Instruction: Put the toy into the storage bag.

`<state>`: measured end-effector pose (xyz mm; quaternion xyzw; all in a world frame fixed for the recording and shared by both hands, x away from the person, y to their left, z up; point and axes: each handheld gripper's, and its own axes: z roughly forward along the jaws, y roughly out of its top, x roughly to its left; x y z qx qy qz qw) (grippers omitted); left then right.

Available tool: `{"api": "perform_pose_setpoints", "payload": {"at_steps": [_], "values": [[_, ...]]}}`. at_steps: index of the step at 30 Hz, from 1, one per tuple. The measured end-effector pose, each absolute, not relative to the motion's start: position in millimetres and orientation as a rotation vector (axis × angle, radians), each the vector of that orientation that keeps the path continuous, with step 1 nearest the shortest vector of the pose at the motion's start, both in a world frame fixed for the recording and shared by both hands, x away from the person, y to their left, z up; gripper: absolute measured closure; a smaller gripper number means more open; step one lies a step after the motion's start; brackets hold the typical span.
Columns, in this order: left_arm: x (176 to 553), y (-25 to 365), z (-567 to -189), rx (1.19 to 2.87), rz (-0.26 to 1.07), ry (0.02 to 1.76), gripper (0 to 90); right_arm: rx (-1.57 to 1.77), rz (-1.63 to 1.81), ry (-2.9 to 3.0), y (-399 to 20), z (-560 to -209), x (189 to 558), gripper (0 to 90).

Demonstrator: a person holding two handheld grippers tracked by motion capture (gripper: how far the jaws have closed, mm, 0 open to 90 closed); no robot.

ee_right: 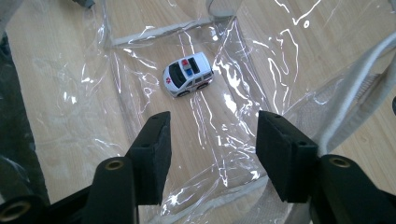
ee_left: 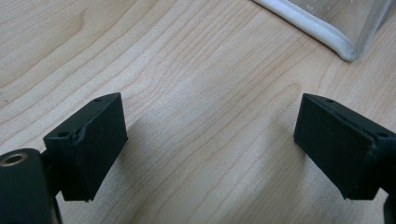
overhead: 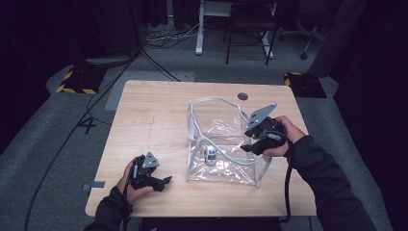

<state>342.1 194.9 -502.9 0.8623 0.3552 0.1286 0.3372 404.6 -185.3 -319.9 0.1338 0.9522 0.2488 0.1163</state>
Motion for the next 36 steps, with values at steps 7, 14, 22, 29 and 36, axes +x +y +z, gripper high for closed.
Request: {"api": "perform_pose_setpoints", "payload": {"at_steps": [7,14,22,29,36], "values": [[342,195,-503,2.248,0.334,0.926,9.7,0.408,0.773,2.764,-188,-318,403,44.4],[342,195,-503,2.246,0.337,0.926,9.7,0.387,0.856,2.726,-193,-314,400,42.4],[342,195,-503,2.247,0.338,0.924,9.7,0.372,0.958,2.654,-196,-310,399,41.9],[342,195,-503,2.248,0.34,0.924,9.7,0.402,1.016,2.586,-201,-307,399,40.4],[342,195,-503,2.249,0.337,0.924,9.7,0.416,1.074,2.519,-208,-303,400,40.6]]}}
